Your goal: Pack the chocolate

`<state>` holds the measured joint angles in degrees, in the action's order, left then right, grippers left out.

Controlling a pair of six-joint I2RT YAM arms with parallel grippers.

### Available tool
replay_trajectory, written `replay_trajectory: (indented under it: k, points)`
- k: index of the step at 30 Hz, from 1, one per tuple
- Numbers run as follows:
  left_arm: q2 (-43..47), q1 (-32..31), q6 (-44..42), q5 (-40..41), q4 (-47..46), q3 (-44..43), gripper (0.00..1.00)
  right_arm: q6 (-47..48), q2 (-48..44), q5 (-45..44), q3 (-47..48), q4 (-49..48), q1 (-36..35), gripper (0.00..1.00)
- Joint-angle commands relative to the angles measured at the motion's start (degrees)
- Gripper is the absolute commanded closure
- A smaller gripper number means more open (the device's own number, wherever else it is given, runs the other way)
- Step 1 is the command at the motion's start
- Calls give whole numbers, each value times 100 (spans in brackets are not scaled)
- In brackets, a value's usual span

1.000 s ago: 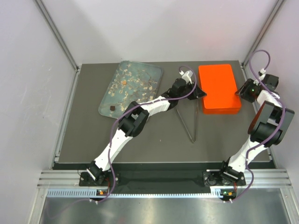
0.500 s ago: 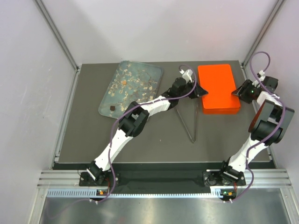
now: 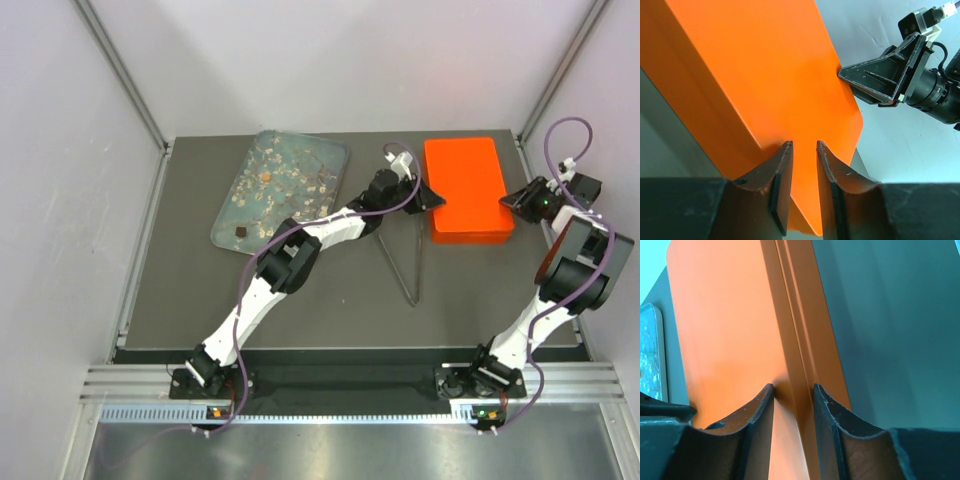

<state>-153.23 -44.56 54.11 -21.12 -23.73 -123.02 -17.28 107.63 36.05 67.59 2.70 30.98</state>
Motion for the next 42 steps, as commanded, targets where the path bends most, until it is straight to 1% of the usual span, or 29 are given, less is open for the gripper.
replay_trajectory:
  k: [1, 6, 9, 10, 16, 17, 20, 23, 30, 32, 33, 34, 36, 37, 40, 42]
  points:
    - [336, 26, -111, -59, -159, -20, 68, 137, 135, -380, -308, 469, 40, 69]
    - [583, 96, -207, -15, -132, 182, 65, 119, 257, -441, -308, 468, 48, 69]
    - [689, 96, -304, 73, -89, 261, 62, 93, 346, -468, -396, 460, 39, 72]
    - [715, 105, -339, 134, -54, 252, 60, 58, 389, -424, -439, 407, 48, 75]
    - [663, 105, -436, 293, 175, 243, 56, -179, 566, -371, -519, 389, 118, 82]
    - [654, 105, -462, 328, 193, 226, 55, -197, 592, -388, -493, 459, 127, 83]
    - [575, 114, -506, 381, 298, 156, 54, -188, 697, -476, -344, 722, 154, 89]
    - [487, 114, -515, 381, 325, 129, 54, -179, 794, -468, -203, 811, 154, 91]
    - [399, 131, -550, 302, 334, 103, 54, -83, 786, -239, -133, 715, 136, 82]
    - [425, 149, -577, 197, 342, 120, 54, -83, 628, -239, -115, 680, 127, 77]
    - [486, 158, -612, 179, 377, 129, 54, -109, 558, -300, -71, 671, 127, 74]
    - [530, 166, -638, 144, 386, 155, 54, -127, 487, -353, -45, 723, 119, 67]
    - [749, 184, -734, 135, 378, 313, 53, -127, 225, -493, 60, 767, 119, 64]
    - [829, 184, -778, 118, 377, 366, 53, -127, 127, -555, 105, 828, 119, 59]
    - [1172, 210, -902, 109, 377, 656, 52, -92, -172, -783, 377, 1091, 119, 52]
    - [1444, 237, -972, 65, 377, 753, 52, -74, -330, -994, 605, 1267, 119, 51]
